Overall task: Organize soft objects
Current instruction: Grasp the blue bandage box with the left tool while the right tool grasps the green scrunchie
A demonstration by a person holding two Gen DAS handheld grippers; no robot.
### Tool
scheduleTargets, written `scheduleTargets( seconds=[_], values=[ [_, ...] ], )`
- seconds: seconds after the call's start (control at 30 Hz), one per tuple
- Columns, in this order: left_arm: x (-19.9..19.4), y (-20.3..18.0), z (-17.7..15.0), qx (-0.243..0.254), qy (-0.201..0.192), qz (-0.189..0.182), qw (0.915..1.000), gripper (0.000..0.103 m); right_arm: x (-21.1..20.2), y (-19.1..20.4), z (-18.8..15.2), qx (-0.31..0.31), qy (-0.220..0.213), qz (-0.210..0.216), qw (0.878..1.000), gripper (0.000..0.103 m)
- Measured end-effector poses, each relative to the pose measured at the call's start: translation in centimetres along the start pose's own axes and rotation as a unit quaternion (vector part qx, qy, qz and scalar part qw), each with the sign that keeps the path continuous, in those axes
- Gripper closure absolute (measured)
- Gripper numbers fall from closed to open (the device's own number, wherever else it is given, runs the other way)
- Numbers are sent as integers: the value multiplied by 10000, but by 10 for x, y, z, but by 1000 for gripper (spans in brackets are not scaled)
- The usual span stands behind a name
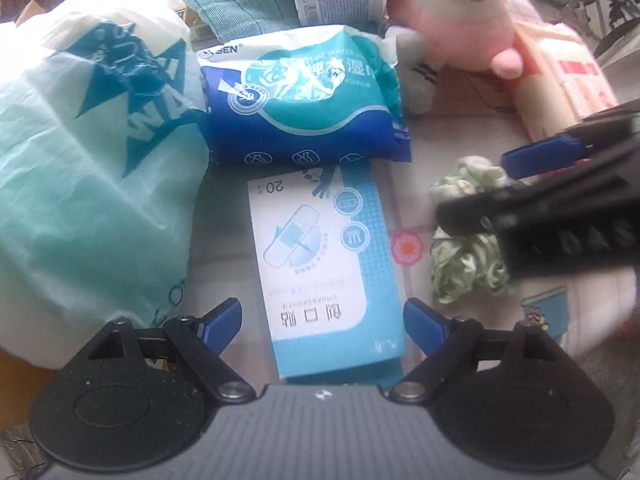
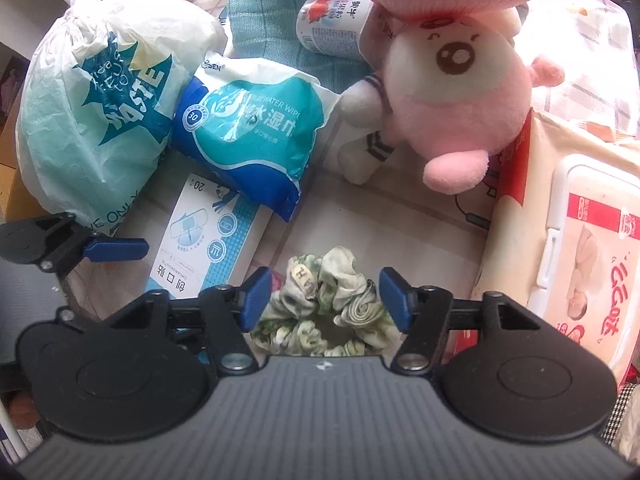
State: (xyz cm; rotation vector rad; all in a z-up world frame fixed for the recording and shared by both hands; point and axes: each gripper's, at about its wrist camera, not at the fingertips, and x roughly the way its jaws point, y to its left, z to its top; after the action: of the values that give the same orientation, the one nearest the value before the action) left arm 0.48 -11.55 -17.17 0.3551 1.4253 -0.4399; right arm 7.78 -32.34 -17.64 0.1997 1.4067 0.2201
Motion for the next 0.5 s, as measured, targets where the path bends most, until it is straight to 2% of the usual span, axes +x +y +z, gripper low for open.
scheduleTargets(
  seconds=[0.1,0.17,0.23,0.27,0.3,0.33,0.4,0.5],
  values=[
    [13,1,2,48,95,152,9998,17,2,10,-8,-178,-10,-103,9998,33],
    [18,-2,3,54,125,173,9998,16,10,15,-12,-235,54,-196,9995,33],
    [21,-5,4,128,115,239,9996,19,18,16,-17,-240,123,-248,9993,35],
    [21,-4,3,143,83,227,9996,22,21,16,-19,-202,157,-271,9993,39],
    [21,-5,4,180,65,229,9996,25,23,15,-21,-159,198,-283,9993,48],
    [22,-14,6,221,34,217,9995,26,22,14,-22,-158,154,-318,9992,51],
    [23,-21,8,264,4,185,9995,26,19,11,-24,-133,150,-344,9992,65],
    [23,-23,8,338,-36,221,9992,27,17,6,-25,58,169,-305,9994,75]
  ],
)
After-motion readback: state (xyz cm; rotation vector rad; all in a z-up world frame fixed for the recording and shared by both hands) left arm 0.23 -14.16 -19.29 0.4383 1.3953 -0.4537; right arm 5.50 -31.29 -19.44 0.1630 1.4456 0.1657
